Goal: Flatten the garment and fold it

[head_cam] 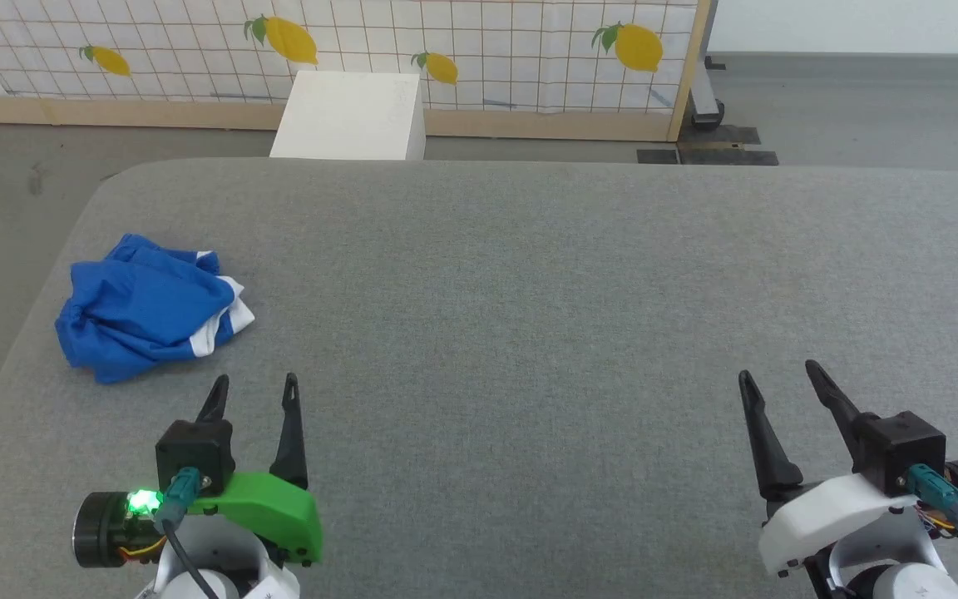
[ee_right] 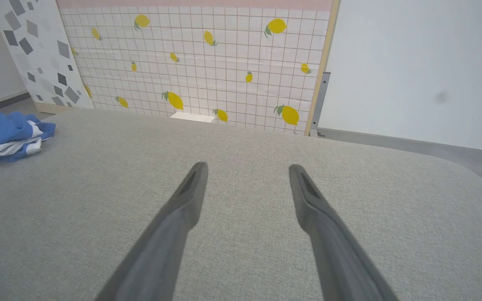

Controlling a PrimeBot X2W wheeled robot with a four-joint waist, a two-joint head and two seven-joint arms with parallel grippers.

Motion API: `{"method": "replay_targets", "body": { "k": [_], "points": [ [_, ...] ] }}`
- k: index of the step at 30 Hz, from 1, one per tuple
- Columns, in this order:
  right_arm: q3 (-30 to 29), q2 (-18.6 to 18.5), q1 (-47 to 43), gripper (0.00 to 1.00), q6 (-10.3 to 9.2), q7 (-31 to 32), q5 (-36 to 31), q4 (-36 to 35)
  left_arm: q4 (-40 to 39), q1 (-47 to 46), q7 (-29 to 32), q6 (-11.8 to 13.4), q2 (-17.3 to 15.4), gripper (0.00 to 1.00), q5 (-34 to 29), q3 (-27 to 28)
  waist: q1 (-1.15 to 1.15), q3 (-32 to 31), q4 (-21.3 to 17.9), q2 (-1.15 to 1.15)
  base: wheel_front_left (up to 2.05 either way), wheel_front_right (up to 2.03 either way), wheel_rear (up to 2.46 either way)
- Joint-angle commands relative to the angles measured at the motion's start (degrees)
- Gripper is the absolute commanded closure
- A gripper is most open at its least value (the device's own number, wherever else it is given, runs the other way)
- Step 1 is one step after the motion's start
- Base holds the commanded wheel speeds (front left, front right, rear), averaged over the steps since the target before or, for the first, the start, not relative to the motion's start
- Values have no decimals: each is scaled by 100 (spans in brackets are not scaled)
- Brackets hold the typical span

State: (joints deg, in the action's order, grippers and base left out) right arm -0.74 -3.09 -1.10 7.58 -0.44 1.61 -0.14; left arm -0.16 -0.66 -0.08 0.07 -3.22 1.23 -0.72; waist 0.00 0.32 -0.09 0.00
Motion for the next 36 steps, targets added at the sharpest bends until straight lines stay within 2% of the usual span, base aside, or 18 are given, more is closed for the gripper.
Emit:
{"method": "replay_targets", "body": {
  "k": [1,36],
  "points": [
    [-13,6,37,0,-2,-46,53,-23,0,8,5,23,-29,0,26,-11,0,1,-1,0,0,0,0],
    [-21,13,56,0,-5,-111,213,-31,-15,4,-117,167,-137,0,85,-148,0,7,-4,0,0,0,0]
  ]
}}
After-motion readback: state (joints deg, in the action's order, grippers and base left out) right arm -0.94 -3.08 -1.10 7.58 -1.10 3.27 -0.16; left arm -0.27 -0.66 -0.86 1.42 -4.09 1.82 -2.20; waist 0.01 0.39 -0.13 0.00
